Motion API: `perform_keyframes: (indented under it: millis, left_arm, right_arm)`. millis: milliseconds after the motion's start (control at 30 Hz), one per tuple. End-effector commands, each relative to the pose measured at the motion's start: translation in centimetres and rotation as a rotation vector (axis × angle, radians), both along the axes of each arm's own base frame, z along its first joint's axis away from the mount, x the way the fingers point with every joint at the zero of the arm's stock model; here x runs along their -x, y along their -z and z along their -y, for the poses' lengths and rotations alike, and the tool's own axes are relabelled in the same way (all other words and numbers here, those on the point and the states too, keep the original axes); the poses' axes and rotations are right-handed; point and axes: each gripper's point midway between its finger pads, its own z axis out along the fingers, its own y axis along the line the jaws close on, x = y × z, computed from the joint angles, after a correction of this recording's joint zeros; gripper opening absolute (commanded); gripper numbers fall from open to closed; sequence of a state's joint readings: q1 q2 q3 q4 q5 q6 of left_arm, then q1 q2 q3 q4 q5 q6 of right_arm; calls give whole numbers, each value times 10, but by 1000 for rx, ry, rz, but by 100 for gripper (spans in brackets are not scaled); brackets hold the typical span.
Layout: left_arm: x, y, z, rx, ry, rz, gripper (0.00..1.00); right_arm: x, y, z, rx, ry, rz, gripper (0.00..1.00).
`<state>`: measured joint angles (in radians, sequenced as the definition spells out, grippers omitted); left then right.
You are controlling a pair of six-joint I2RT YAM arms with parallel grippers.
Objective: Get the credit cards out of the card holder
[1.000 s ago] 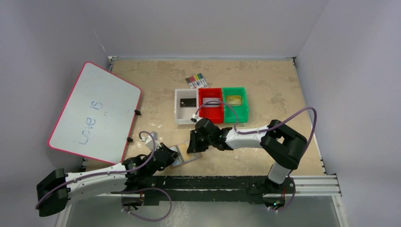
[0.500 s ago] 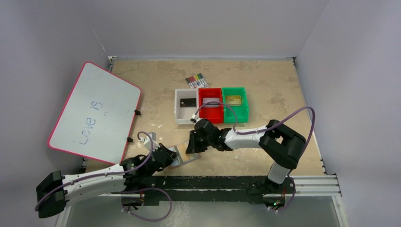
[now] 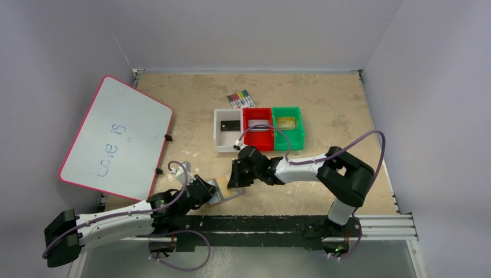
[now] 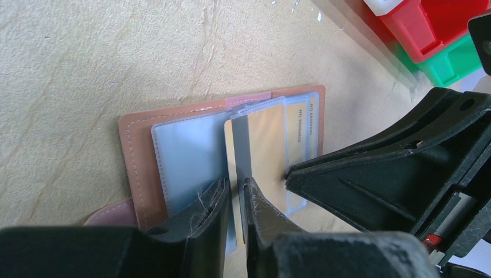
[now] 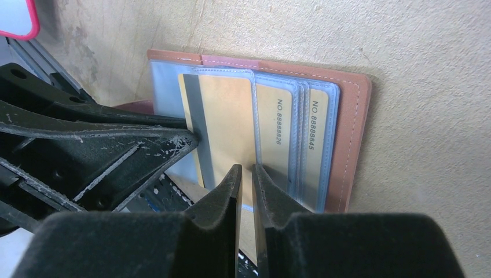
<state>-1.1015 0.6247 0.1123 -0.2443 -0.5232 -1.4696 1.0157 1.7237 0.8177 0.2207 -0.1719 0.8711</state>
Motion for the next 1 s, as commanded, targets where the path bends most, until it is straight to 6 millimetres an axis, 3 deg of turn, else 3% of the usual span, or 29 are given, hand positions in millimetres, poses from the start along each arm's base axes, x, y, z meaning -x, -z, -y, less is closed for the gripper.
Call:
perform_keyframes:
  millis: [0,100,267,600,967]
  left_arm:
    - [-6,-9,2,12,-13,36,17]
    - [-7,-11,2,24,-19,39,14]
    - [-7,-12,2,38,-22,45,0]
    - [-6,-8,-15,-35,-61,23,0]
    - [-5,-7,-23,-90,-70,19,0]
  right_arm:
    - [12,45,40,204,16,-49,15]
    - [12,44,40,202,17,-49,15]
    - [11,44,40,205,20,-47,15]
    - [8,50,52,260,53,-49,15]
    - [8,50,49,251,47,-50,14]
